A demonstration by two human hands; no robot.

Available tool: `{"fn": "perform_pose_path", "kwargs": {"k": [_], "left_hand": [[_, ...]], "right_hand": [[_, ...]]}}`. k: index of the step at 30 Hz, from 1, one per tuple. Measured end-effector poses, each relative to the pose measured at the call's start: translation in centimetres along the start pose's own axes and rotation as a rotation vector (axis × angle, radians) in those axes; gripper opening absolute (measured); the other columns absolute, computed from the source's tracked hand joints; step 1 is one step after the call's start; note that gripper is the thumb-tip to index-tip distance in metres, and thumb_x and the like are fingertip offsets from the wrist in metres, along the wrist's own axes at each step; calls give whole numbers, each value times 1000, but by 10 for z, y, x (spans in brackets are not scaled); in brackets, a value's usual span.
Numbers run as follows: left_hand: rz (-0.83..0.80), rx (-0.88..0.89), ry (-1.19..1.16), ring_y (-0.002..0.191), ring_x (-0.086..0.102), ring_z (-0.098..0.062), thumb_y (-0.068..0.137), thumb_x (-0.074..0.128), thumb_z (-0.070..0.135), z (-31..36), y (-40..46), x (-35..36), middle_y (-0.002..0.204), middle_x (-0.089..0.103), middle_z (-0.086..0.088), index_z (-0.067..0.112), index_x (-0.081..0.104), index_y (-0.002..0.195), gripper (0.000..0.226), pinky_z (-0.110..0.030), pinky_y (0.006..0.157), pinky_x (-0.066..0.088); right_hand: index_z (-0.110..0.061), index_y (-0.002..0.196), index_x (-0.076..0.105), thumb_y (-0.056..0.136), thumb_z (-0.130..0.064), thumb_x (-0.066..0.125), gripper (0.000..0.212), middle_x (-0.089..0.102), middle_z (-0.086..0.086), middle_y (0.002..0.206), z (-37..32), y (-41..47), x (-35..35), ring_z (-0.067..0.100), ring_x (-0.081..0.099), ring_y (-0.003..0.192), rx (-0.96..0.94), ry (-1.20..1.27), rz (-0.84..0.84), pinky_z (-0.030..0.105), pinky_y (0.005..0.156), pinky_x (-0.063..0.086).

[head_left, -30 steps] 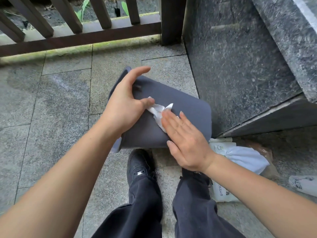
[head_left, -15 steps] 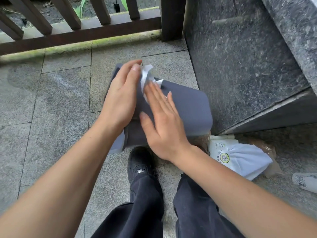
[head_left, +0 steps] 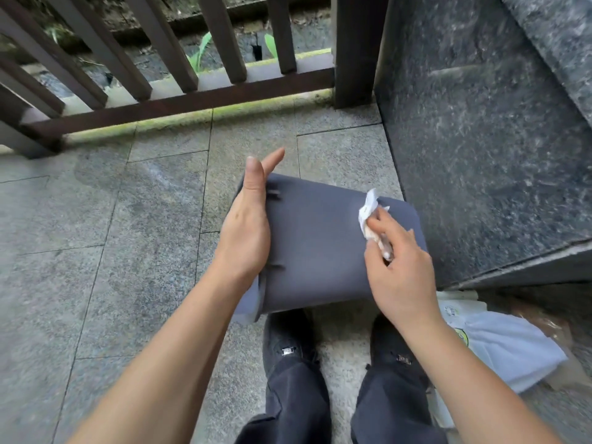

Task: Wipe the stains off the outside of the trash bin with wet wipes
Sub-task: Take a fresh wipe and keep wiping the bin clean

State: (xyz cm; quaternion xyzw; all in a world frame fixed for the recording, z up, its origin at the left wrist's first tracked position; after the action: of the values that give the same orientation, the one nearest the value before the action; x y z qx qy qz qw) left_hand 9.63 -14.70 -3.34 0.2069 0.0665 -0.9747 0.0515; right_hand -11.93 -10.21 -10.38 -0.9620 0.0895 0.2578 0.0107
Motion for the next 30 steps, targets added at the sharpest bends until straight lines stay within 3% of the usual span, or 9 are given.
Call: {"fn": "perform_pose_path", "kwargs": {"k": [3, 8, 11, 12, 14, 18, 21, 27, 30], "left_hand": [[2, 0, 24, 98, 26, 45, 87, 5, 83, -7, -7, -9, 117, 29, 62, 75, 30, 135, 55, 15, 74, 17], [-7, -47, 5, 123, 42, 18, 78, 1, 89, -23, -9, -19, 130, 34, 55, 81, 22, 133, 59, -1, 89, 31], [-64, -24, -63, 138, 31, 13, 87, 2, 82, -24, -9, -12, 148, 33, 42, 74, 27, 138, 57, -22, 113, 24], [-78, -10, -75, 137, 26, 19, 89, 3, 80, -22, -9, -10, 147, 31, 44, 71, 30, 140, 58, -17, 113, 19], [-103, 4, -116, 130, 25, 26, 90, 7, 79, -20, -8, -9, 140, 31, 50, 65, 34, 143, 61, -5, 107, 21], [-137, -83, -257, 128, 53, 0, 94, 13, 76, -36, -6, -14, 137, 54, 33, 61, 40, 142, 57, -32, 106, 46], [-119, -160, -374, 120, 64, -15, 98, 14, 71, -48, -3, -23, 137, 63, 12, 49, 36, 150, 61, -32, 90, 57], [-41, -202, -423, 131, 54, -14, 95, 13, 74, -61, -4, -33, 154, 46, 8, 48, 29, 153, 66, -43, 110, 42], [41, -142, -308, 142, 25, 8, 98, 8, 69, -60, -4, -38, 163, 21, 19, 44, 26, 156, 65, -18, 115, 22]], "right_hand": [[-23, 134, 59, 93, -6, 52, 44, 58, -13, 140, 9, -4, -2, 15, 52, 134, 40, 28, -9, 34, 113, 37], [-23, 147, 45, 92, 10, 44, 64, 31, -28, 153, -41, -25, 30, 1, 24, 149, -316, -44, -190, 25, 124, 9], [-18, 148, 45, 83, 9, 44, 70, 37, -9, 158, -77, -39, 49, 12, 26, 151, -550, -93, -266, 39, 125, 16], [-17, 146, 47, 81, 7, 44, 69, 38, -2, 158, -85, -42, 55, 15, 27, 150, -583, -101, -280, 42, 124, 19], [-17, 143, 50, 80, 1, 41, 66, 40, 2, 158, -91, -45, 61, 17, 28, 150, -595, -132, -281, 47, 122, 23], [-22, 143, 50, 84, -11, 39, 61, 42, -4, 156, -77, -29, 57, 15, 30, 149, -423, -282, -208, 59, 119, 20], [-19, 143, 49, 89, -14, 38, 56, 38, -4, 159, -66, -15, 60, 13, 23, 151, -294, -281, -232, 54, 122, 17], [-24, 154, 32, 100, -30, 32, 55, 27, -9, 163, -89, -22, 99, 8, 12, 153, -406, -296, -407, 47, 125, 11], [-26, 151, 39, 101, -34, 29, 52, 33, -6, 161, -106, -27, 107, 11, 18, 152, -477, -281, -414, 46, 124, 13]]}}
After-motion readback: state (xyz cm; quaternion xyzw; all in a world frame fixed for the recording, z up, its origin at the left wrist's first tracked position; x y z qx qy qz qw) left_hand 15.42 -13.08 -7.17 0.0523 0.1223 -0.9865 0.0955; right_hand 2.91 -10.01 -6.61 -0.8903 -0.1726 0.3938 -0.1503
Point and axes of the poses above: each hand's wrist, its own y-axis towards the middle knuckle, its own x-axis out of the palm, z = x × y, the point moved 9 cm from there along y, towards the middle knuckle
